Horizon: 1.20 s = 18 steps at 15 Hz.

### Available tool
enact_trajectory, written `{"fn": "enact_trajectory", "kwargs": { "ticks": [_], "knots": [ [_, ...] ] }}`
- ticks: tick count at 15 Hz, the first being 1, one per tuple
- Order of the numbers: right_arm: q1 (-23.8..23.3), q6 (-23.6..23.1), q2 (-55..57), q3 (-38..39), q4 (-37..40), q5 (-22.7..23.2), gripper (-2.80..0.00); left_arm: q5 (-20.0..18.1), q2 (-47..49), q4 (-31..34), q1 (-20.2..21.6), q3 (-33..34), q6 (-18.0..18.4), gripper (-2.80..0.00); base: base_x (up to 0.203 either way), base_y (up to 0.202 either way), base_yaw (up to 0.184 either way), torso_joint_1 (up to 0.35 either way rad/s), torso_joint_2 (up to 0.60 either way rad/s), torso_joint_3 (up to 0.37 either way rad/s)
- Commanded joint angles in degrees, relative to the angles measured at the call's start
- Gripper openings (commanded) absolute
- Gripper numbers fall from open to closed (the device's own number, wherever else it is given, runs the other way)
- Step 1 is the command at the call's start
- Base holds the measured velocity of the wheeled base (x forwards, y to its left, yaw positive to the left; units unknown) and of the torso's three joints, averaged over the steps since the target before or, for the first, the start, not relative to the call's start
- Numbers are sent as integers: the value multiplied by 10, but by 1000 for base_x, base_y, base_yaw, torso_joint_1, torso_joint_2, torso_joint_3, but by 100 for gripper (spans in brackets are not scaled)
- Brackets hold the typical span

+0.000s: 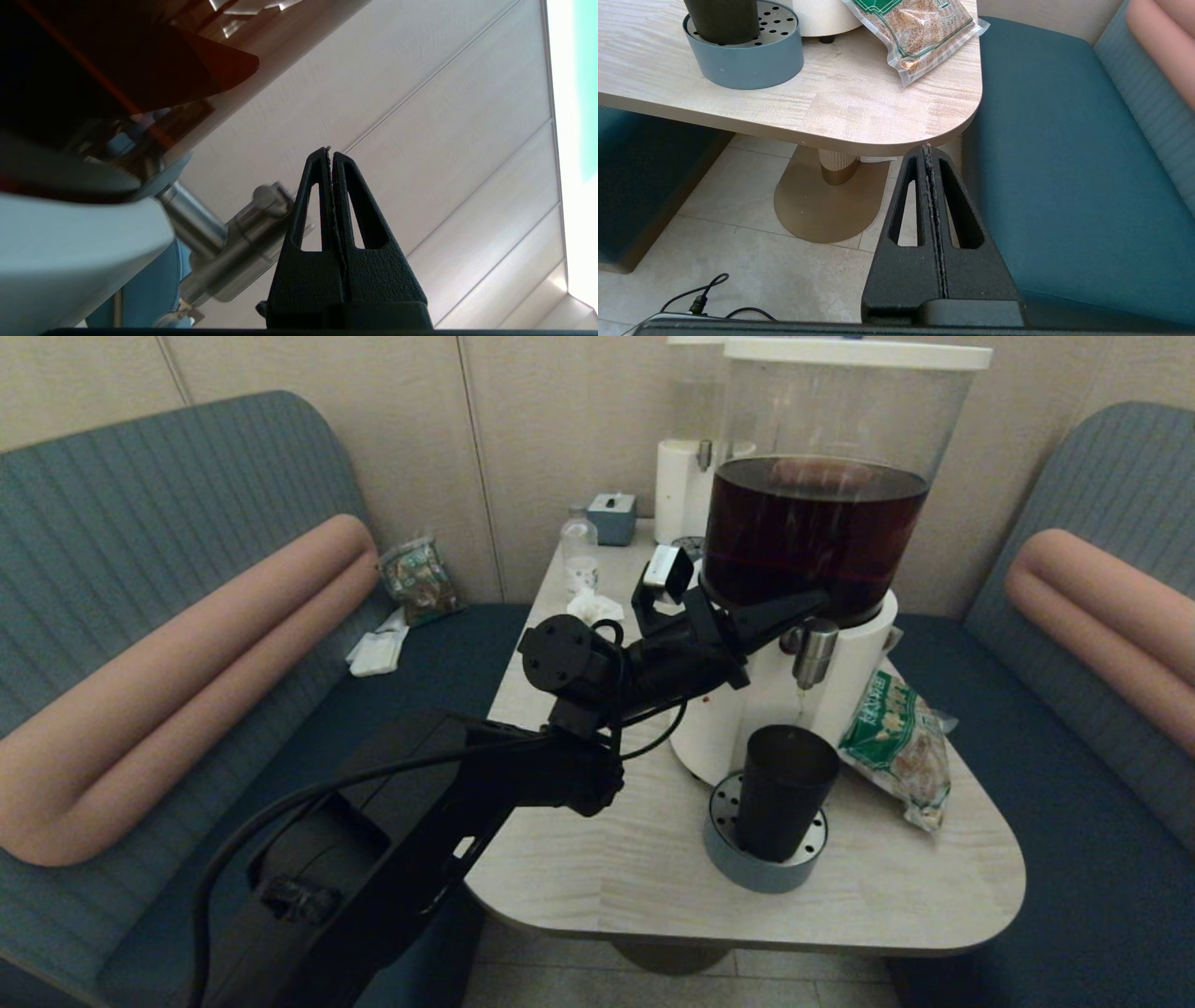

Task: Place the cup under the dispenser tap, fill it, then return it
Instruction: Turn off the faucet

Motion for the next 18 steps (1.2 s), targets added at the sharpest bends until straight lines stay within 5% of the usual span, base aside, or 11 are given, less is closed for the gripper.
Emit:
{"fn": "enact_trajectory", "kwargs": {
  "ticks": [1,12,18],
  "knots": [
    [0,0,1,0,0,0,-280,-2,7,-4,0,-1,-5,-280,0,0,0,0,0,0],
    [0,0,1,1,0,0,-280,-8,22,-4,-1,-2,-4,-280,0,0,0,0,0,0],
    [0,0,1,1,0,0,-280,-25,31,-4,-10,-2,30,-280,0,0,0,0,0,0]
  ]
}}
